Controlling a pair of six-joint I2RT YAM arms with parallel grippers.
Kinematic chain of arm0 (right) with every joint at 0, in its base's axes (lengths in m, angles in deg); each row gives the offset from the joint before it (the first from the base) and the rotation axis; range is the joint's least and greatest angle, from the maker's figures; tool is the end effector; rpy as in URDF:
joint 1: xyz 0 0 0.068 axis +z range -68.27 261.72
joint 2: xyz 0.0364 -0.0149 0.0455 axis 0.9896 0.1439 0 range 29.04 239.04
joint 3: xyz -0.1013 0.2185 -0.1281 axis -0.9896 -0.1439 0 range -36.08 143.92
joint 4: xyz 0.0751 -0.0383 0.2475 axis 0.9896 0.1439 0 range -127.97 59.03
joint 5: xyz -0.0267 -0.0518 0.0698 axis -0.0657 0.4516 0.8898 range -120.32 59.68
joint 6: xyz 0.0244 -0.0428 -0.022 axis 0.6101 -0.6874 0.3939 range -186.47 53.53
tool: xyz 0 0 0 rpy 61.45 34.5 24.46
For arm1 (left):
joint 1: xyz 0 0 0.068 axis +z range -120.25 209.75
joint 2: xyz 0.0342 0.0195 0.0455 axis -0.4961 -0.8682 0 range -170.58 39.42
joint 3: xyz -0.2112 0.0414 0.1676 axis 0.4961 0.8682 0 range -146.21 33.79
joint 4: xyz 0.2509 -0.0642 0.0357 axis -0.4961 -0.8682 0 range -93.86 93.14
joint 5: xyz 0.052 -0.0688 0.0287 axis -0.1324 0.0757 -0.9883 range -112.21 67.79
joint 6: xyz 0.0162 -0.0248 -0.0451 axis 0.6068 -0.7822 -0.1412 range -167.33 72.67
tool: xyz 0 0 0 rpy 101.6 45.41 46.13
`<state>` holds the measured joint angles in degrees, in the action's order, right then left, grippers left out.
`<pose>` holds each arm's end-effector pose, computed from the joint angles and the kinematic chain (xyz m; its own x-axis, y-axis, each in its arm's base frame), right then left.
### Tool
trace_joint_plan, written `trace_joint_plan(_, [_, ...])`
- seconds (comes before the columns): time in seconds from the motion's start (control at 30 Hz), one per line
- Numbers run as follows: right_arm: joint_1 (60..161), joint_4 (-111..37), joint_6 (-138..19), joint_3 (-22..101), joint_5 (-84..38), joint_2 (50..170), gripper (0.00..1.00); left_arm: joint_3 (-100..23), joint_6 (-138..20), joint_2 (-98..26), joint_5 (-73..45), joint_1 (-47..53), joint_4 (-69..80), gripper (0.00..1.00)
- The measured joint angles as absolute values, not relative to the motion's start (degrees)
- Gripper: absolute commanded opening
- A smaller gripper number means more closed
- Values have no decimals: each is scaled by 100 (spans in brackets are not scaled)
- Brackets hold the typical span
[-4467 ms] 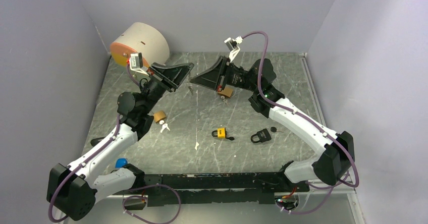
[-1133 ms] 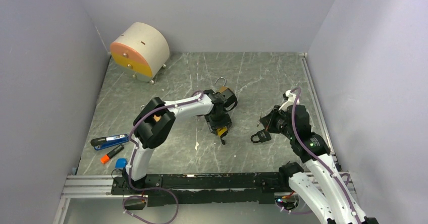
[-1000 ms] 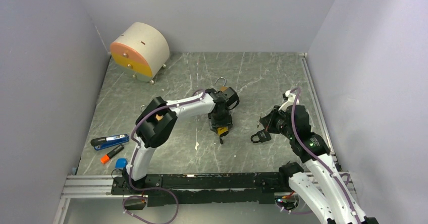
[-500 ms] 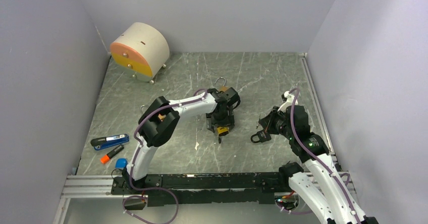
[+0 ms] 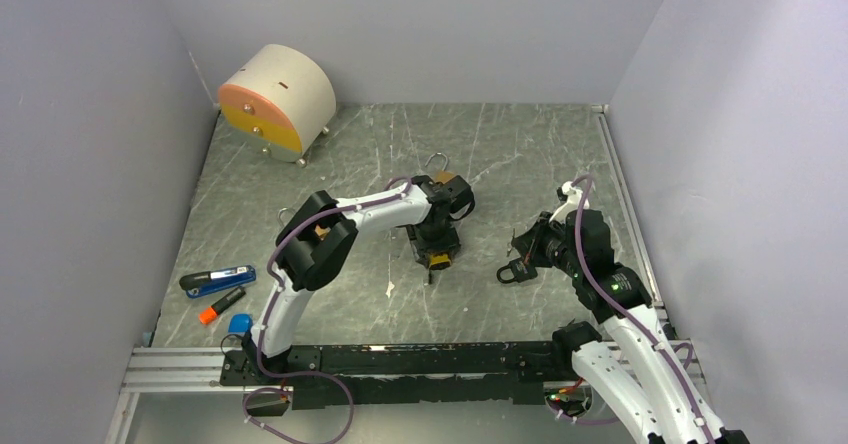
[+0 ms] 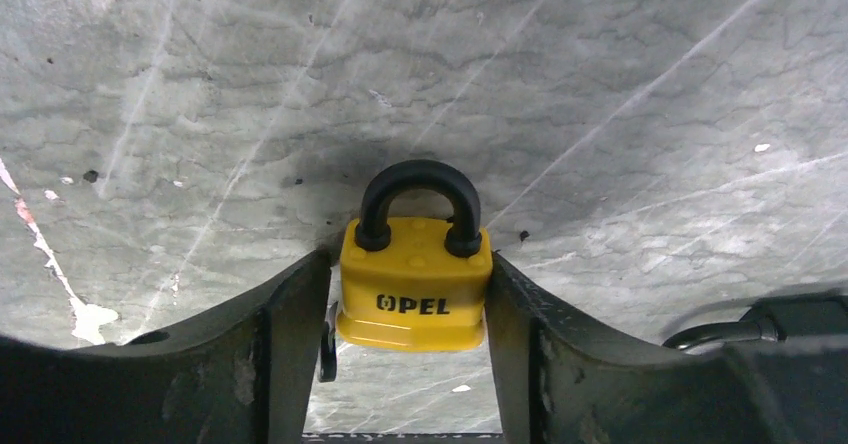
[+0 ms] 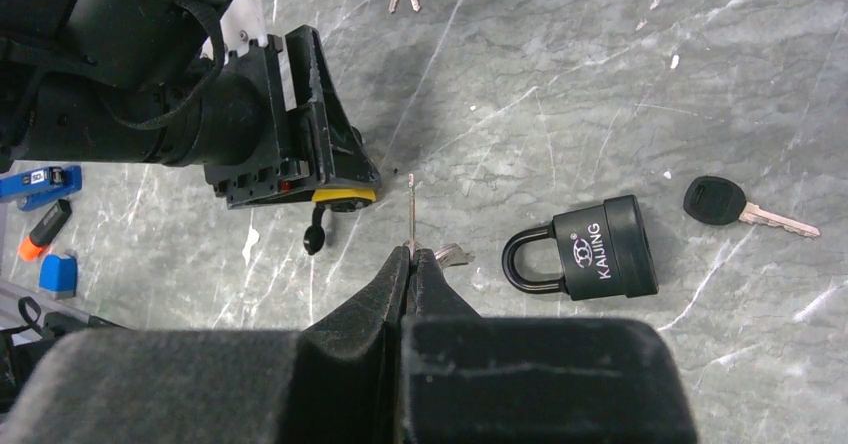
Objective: Unlock with the key
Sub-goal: Adjust the lock at the center of the board.
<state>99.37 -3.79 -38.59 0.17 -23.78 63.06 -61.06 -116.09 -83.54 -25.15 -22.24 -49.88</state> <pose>0.1289 0.0453 0.2727 -0.6296 0.2873 -0.7218 -0.1117 0.8860 0.4501 0.2629 -0.3336 0.1643 -0.9493 -0.2970 -0.1029 -0.2838 0.9507 -0.1252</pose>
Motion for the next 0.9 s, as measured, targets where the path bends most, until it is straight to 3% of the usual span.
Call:
trace_joint_plan(0.17, [9937, -379, -3859, 15, -2303, 6275, 0, -6172, -11694, -8415, -2504, -2220, -5084, 56])
trace_joint_plan(0.43, [9937, -392, -3859, -20, -2163, 6181, 0, -6170, -11707, -8415, -2371, -2198, -5068, 33])
trace_joint_plan(0.57, [9937, -392, -3859, -20, -2080, 6181, 0, -6145, -11700, -8413, -2323, -2185, -5036, 29])
trace_joint_plan(0.63, [9937, -392, -3859, -20, -2069, 6181, 0, -6078, -11687, -8373, -2257, -2165, -4963, 39])
trace_joint_plan(0.73, [9937, -392, -3859, -20, -2030, 6181, 0, -5864, -11567, -8235, -2189, -2143, -4734, 63])
trace_joint_plan(0.9, [9937, -408, -3859, -42, -1947, 6181, 0, -5802, -11285, -8161, -2334, -2161, -4636, 69])
